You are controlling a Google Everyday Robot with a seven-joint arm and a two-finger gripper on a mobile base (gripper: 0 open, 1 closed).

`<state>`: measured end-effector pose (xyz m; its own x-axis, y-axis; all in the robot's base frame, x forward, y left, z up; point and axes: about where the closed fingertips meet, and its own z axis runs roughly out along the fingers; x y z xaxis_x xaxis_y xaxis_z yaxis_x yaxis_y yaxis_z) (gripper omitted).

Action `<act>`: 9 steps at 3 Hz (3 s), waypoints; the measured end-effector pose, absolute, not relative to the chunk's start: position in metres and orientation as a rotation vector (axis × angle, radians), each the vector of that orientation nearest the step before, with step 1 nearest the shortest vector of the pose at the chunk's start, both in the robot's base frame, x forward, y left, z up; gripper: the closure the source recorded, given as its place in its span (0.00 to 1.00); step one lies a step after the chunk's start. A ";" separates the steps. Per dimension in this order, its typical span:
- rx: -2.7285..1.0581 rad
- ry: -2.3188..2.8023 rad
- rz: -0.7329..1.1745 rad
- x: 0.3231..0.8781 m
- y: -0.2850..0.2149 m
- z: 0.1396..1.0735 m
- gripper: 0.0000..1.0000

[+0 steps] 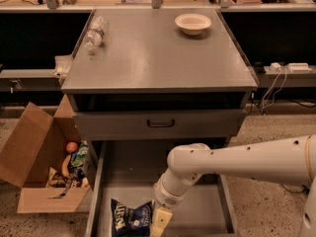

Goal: Pick blue chip bag from middle drawer and place on counter

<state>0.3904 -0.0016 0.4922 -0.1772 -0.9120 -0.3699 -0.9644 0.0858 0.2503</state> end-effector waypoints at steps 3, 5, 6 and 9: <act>-1.943 2.142 0.801 0.404 0.030 0.469 0.00; -1.975 2.134 0.927 0.415 0.059 0.427 0.00; -1.983 2.143 0.976 0.418 0.065 0.412 0.00; -1.986 2.144 1.022 0.420 0.069 0.397 0.74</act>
Offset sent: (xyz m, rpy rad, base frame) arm 0.0184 0.0244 -0.0228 0.1137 0.0242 0.0204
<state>0.4199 0.0690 0.3970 -0.1763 -0.8732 -0.4543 -0.9029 -0.0403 0.4279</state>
